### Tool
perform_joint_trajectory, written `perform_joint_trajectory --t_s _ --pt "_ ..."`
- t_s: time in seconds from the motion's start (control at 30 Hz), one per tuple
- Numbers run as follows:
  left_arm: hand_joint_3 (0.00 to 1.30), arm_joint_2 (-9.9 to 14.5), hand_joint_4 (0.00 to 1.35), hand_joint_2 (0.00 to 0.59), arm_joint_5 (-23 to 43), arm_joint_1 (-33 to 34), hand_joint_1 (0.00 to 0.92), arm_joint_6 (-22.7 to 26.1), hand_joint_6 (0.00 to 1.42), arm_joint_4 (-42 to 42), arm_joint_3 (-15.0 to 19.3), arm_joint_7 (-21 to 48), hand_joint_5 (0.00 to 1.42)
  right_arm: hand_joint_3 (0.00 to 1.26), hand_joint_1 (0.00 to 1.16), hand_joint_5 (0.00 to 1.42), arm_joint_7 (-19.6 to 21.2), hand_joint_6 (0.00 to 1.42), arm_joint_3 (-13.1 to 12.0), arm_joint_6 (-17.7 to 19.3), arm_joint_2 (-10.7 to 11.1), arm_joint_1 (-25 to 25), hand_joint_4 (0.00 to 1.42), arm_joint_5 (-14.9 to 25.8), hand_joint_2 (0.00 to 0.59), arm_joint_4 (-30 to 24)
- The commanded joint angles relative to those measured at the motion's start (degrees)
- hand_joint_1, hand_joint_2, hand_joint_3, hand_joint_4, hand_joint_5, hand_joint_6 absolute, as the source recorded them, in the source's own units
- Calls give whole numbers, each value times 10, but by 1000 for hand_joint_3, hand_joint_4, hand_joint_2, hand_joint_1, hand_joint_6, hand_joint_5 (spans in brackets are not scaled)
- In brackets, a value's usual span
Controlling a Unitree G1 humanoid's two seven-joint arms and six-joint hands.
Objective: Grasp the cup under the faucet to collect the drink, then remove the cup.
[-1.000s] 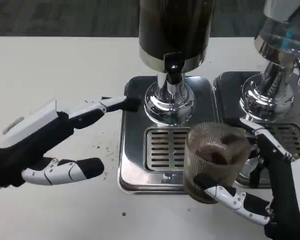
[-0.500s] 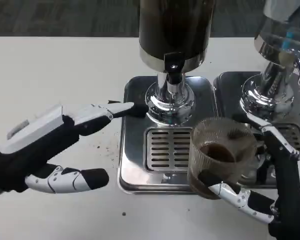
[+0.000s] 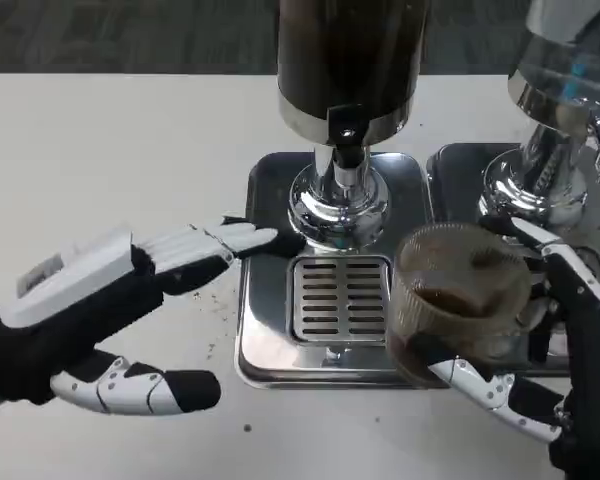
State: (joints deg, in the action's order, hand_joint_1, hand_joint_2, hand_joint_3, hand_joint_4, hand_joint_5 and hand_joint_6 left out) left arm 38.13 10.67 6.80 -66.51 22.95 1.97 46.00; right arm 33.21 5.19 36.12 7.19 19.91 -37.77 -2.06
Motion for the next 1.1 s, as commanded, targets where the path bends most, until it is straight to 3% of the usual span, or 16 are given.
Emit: perform_joint_trajectory --t_s 0.03,1.1 --pt "128 19 109 174 -11 -9 0 -29 76 -7 -10 -7 108 665 647 973 20 1282 -5 30 -6 0 813 4 238 -28" --pt "128 62 104 174 20 -20 0 -61 74 -15 -37 -29 94 694 653 997 13 1315 -22 44 -16 44 840 6 240 -76"
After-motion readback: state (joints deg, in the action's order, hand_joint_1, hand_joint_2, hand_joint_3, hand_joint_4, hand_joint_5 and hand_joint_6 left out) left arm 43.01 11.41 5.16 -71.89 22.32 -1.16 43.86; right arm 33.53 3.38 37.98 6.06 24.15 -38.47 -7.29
